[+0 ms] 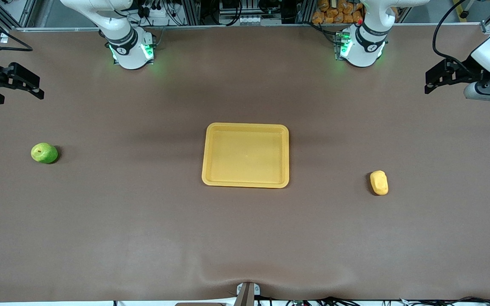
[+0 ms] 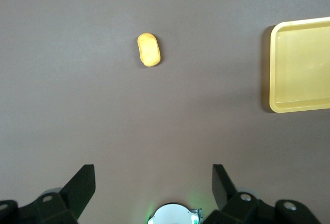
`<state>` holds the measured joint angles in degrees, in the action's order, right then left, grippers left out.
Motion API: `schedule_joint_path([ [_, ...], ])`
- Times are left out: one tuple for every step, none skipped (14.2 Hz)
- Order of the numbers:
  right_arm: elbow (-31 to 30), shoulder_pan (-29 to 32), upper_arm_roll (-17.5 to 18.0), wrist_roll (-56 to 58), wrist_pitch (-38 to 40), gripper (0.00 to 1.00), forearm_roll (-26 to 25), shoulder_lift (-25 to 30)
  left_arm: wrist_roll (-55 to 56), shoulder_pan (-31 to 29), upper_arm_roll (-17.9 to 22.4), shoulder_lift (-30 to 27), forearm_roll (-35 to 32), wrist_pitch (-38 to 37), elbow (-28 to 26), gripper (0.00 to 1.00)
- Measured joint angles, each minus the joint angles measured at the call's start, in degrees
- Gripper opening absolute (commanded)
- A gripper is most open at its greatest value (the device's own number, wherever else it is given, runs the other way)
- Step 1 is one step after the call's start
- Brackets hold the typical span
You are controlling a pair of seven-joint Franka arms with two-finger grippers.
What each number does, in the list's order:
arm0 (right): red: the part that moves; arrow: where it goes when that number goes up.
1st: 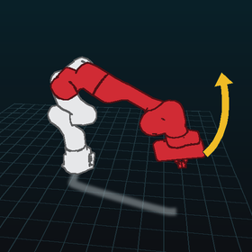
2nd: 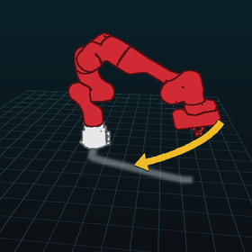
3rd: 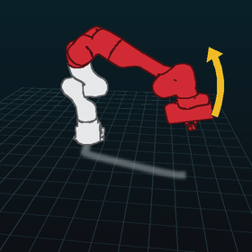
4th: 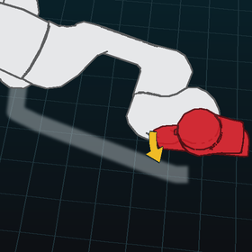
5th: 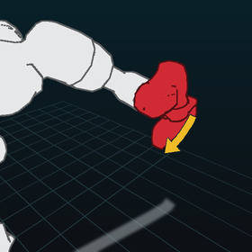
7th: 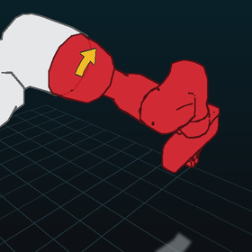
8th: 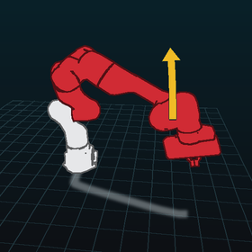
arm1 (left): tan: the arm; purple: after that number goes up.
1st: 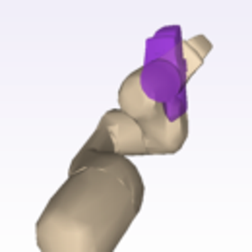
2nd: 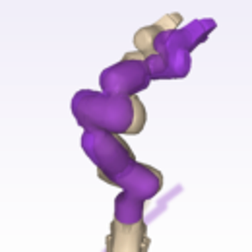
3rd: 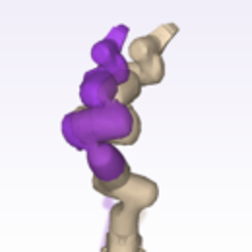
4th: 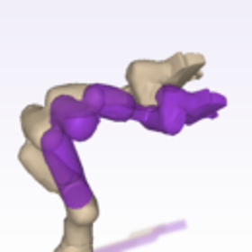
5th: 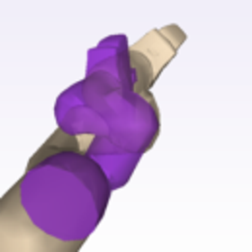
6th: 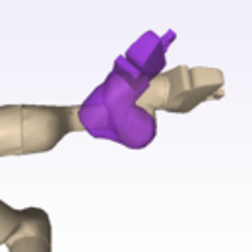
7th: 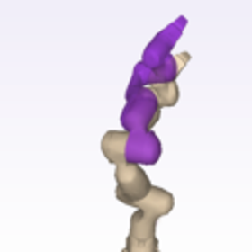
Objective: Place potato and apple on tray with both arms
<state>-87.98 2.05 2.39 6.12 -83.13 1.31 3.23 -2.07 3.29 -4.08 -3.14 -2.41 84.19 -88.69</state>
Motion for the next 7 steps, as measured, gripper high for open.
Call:
schedule_joint_path([
  [0.0, 0.0, 0.0, 0.0, 0.0, 1.00, 0.0, 0.0, -0.1, 0.0, 0.0, 0.0, 0.0, 0.0, 0.0, 1.00],
  [0.0, 0.1, 0.0, 0.0, -0.1, 1.00, 0.0, 0.0, -0.2, 0.0, 0.0, 0.0, 0.0, 0.0, 0.0, 1.00],
  [0.0, 0.1, 0.0, 0.0, -0.3, 1.00, 0.0, 0.0, -0.2, 0.0, 0.0, 0.0, 0.0, 0.0, 0.0, 1.00],
  [0.0, 0.1, 0.0, 0.0, -0.3, 1.00, 0.0, 0.0, -0.3, 0.0, 0.0, 0.0, 0.0, 0.0, 0.0, 1.00],
  [0.0, 0.1, 0.0, 0.0, -0.3, 1.00, 0.0, 0.0, -0.3, 0.0, 0.0, 0.0, 0.0, 0.0, -0.1, 1.00],
  [0.0, 0.1, 0.0, 0.0, -0.3, 1.00, 0.0, 0.0, -0.4, 0.0, 0.0, 0.0, 0.0, 0.0, -0.1, 1.00],
  [0.0, 0.2, 0.0, 0.0, -0.3, 1.00, 0.0, 0.0, -0.4, 0.0, 0.0, 0.0, 0.0, 0.0, -0.1, 1.00],
])
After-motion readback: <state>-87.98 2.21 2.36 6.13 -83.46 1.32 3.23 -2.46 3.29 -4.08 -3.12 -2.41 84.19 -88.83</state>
